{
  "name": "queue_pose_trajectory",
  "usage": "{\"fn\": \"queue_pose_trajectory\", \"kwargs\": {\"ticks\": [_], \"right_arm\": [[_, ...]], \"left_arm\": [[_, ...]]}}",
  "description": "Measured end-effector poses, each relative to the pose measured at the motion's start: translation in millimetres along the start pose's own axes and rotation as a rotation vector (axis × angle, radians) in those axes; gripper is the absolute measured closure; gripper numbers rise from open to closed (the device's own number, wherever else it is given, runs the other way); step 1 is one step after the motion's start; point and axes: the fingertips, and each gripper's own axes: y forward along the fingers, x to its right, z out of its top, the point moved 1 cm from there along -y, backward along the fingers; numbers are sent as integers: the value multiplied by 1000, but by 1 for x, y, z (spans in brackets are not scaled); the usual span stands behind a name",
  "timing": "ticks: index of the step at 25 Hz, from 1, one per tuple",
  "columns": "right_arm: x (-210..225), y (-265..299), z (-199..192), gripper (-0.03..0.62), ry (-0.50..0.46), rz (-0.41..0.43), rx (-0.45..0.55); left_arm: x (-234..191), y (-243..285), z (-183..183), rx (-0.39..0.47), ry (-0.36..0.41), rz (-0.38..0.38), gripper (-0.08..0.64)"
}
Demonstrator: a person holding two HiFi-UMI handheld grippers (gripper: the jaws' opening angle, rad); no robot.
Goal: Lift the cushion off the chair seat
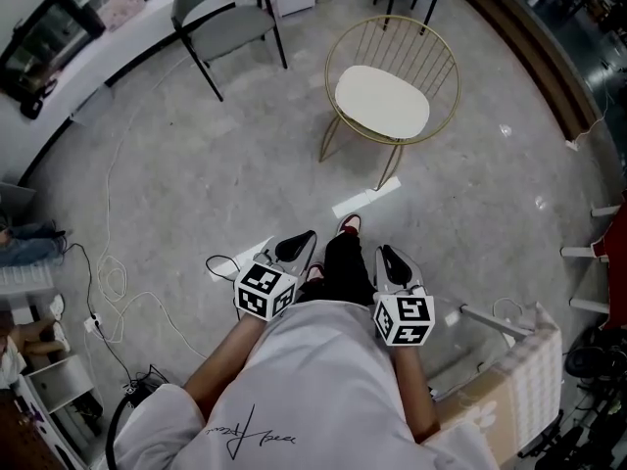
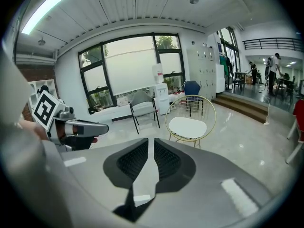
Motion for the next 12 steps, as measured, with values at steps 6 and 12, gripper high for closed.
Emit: {"fn": "queue_pose_trajectory", "kwargs": {"ticks": [6,12], "right_arm": [[9,30,14,541,5,24,-6],[31,61,38,538,18,12,-13]], "left_arm": [[-16,19,14,-32,50,14,561],[-37,52,40,-43,43,9,561]]}}
